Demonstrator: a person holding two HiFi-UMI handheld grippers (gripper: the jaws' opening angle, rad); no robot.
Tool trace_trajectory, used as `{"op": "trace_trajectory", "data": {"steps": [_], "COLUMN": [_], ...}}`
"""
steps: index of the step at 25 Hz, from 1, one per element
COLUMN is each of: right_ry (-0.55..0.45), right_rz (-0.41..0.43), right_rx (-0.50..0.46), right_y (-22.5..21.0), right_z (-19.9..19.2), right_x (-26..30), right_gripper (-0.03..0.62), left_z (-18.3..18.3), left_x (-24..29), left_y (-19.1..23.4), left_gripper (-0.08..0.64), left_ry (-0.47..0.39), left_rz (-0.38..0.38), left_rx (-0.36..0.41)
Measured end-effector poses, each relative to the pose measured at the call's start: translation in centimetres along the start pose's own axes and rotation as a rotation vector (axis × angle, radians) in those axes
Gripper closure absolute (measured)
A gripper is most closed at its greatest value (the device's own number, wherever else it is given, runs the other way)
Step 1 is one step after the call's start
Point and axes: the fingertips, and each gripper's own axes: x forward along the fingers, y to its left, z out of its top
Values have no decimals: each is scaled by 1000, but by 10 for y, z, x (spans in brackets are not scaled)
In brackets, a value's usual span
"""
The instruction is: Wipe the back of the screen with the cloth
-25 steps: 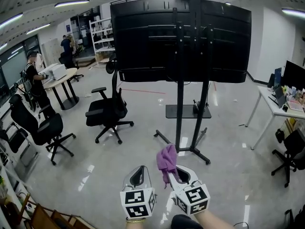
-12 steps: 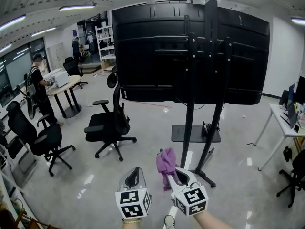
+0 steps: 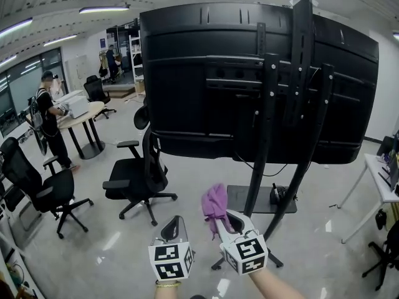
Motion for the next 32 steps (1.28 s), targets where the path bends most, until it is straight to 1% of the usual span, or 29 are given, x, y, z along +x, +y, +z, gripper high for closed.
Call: {"op": "trace_trajectory", "data": {"steps": [5,10,14,19,23,24,26,28,32], "right_ry": [-11,-38,-62,-100,-109,-109,-114,-120,-121], "right_rz": [-58,-152,-267,-444,-530,-537,-515,-460,-317], "right_rx": [-32,-55,-70,-88,-94,-95,-98,-108,-140], "right_y": [-47,-96,-141,-201,-223,-221,-209,-186,-132], "right_z": [8,20,37,64,72,72,74,77,83], "right_x": [60,124,175,224,254,260,278,300,349], "right_gripper": [538,538,538,538,538,538,538,538,538], "left_z": [4,12,25,50,63,65,67,67,69], "left_x": [62,125,176,237,270,276,285,293,304], "left_y": [15,41,65,92,111,115,122,130,151], "left_gripper": [552,552,552,552,552,552,552,552,552], "left_ry": [19,18,26,8,-7,-9,-10,-9,-10], "left_rz": [-15,-48,-95,-162,-193,-200,-203,-202,-187], "left_rx": [16,28,52,81,92,98,108,108,84]}}
